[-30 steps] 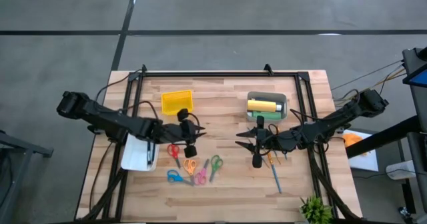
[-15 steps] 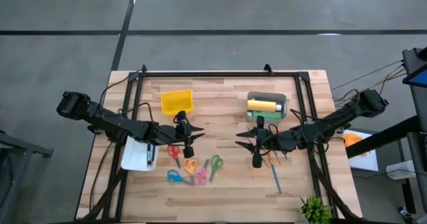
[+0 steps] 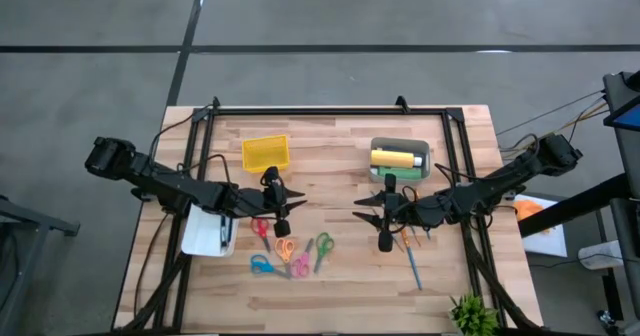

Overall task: Pick & Place Paint Supplies
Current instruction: Put the blue paintbrush into the white bin

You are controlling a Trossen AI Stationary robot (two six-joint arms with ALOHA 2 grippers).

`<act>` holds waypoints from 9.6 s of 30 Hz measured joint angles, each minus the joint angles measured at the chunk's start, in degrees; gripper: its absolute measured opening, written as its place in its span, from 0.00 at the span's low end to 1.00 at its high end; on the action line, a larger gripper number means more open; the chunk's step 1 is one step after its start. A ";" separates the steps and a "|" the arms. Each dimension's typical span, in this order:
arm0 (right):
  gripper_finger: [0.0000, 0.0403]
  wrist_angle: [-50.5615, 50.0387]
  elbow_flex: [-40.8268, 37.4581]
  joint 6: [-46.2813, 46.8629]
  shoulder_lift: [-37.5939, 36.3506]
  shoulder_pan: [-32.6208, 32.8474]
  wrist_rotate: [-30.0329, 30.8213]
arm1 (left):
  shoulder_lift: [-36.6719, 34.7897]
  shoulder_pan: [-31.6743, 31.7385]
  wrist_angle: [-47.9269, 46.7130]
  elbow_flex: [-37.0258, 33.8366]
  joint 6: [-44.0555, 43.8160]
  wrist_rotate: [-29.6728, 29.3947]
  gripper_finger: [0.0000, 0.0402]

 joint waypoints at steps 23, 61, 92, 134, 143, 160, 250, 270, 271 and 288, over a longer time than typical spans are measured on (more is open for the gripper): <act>0.32 0.01 0.00 4.49 0.00 0.01 -0.55 | -0.04 0.00 -0.13 0.00 -0.04 0.00 0.22; 0.32 -66.56 11.99 62.96 4.73 -0.04 -16.40 | -0.04 0.00 -0.49 0.00 -0.06 0.02 0.22; 0.32 -66.76 15.35 54.94 22.26 -4.03 -25.70 | -0.04 0.02 -6.19 0.00 0.00 -0.02 0.22; 0.04 -65.28 13.70 54.75 22.13 -5.69 -26.80 | -0.04 0.02 -6.45 0.00 -0.04 0.00 0.22; 0.04 -64.14 15.78 55.53 19.90 -5.69 -25.57 | -0.04 0.02 -6.45 0.00 -0.04 0.00 0.22; 0.04 -31.64 15.72 46.98 18.98 -7.25 -15.88 | -0.04 0.02 -6.99 0.00 -0.05 0.02 0.22; 0.05 -44.63 45.75 56.84 49.83 -20.62 -27.47 | -0.02 0.00 -10.65 0.00 0.02 0.17 0.22; 0.32 -46.76 46.42 51.20 47.46 -20.33 -26.49 | -0.04 0.00 -10.67 0.00 0.00 -0.04 0.22; 0.32 -47.48 46.38 51.21 47.03 -20.22 -26.42 | -0.04 0.00 -10.67 0.00 0.00 -0.04 0.22; 0.32 -48.66 36.78 48.02 31.70 -12.60 -12.56 | -0.04 0.02 -10.71 0.00 -0.02 0.00 0.22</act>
